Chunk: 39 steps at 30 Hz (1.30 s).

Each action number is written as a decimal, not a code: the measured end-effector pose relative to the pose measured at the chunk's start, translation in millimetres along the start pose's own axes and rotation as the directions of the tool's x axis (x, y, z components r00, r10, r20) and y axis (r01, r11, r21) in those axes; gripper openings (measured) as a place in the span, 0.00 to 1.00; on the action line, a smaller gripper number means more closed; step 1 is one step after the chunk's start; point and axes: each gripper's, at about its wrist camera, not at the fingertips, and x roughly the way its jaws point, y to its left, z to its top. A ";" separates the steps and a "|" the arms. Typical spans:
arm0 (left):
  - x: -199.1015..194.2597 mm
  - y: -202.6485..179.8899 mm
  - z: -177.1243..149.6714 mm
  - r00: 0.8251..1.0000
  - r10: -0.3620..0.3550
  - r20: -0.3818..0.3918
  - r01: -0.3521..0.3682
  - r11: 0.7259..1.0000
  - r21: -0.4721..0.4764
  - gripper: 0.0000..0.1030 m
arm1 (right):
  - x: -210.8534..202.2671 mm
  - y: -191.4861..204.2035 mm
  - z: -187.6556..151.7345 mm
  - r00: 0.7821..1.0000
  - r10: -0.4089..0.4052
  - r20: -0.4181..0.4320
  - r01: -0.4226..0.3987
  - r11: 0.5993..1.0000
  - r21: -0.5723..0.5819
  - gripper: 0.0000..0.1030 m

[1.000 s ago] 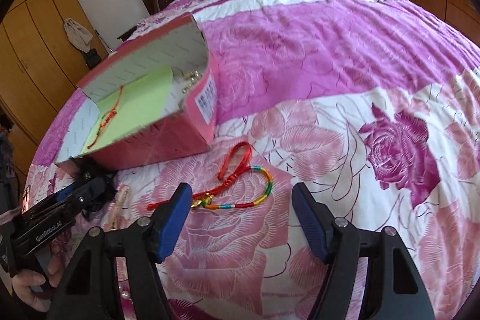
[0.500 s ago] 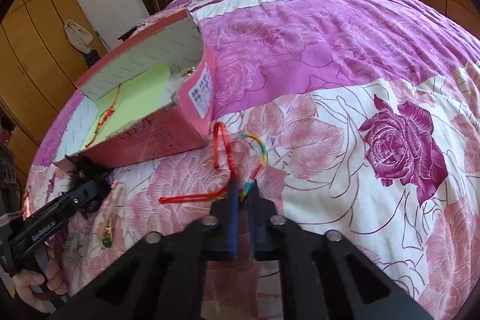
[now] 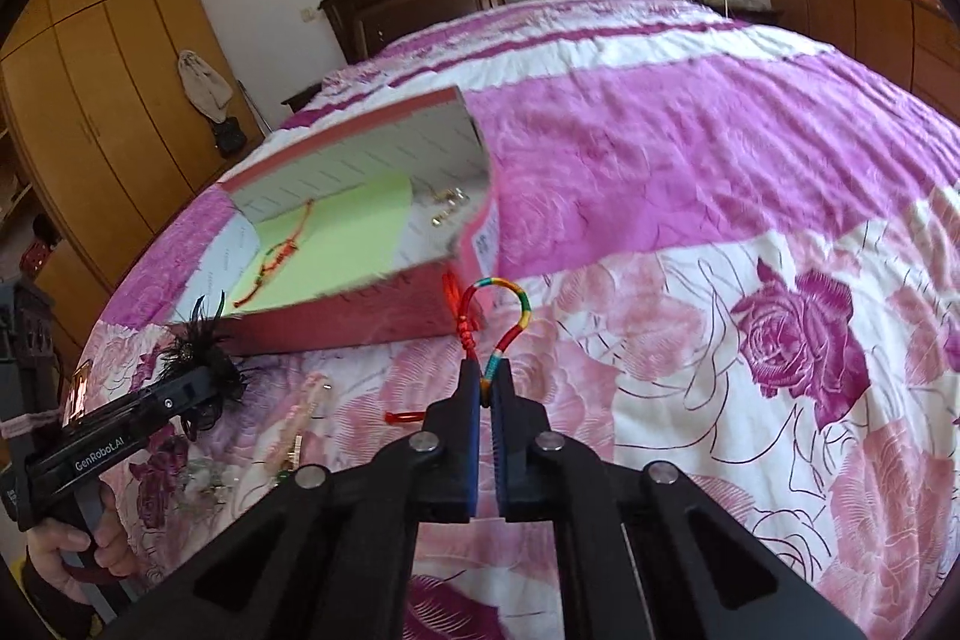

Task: Organize jewelry
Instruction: 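Lift the hair clip with the left tool while the right tool grasps the red tassel charm, then lower the hair clip into the box with the left tool while the right tool releases the charm inside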

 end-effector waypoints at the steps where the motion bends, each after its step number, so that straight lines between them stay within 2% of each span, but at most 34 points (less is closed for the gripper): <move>1: -3.3 0.4 0.5 1.000 -0.001 0.009 0.001 1.000 0.000 0.25 | -2.3 1.3 0.4 1.000 0.004 0.006 -0.003 1.000 -0.003 0.05; 10: -32.8 -3.8 8.9 0.993 0.007 0.116 -0.011 0.999 0.033 0.25 | -30.9 28.6 5.6 0.994 0.028 0.105 -0.020 0.997 -0.074 0.05; 18: -52.7 -8.1 19.4 0.976 0.033 0.216 -0.050 0.996 0.076 0.25 | -52.4 50.9 14.0 0.974 0.038 0.223 -0.010 0.992 -0.123 0.05; 31: -56.6 -9.4 39.3 0.950 0.059 0.305 -0.096 0.989 0.108 0.25 | -48.3 65.1 36.0 0.957 0.074 0.280 -0.040 0.992 -0.123 0.05; 39: -43.0 -8.2 55.3 0.946 0.070 0.316 -0.111 0.987 0.114 0.25 | -36.7 74.4 57.8 0.947 0.084 0.309 -0.038 0.988 -0.151 0.05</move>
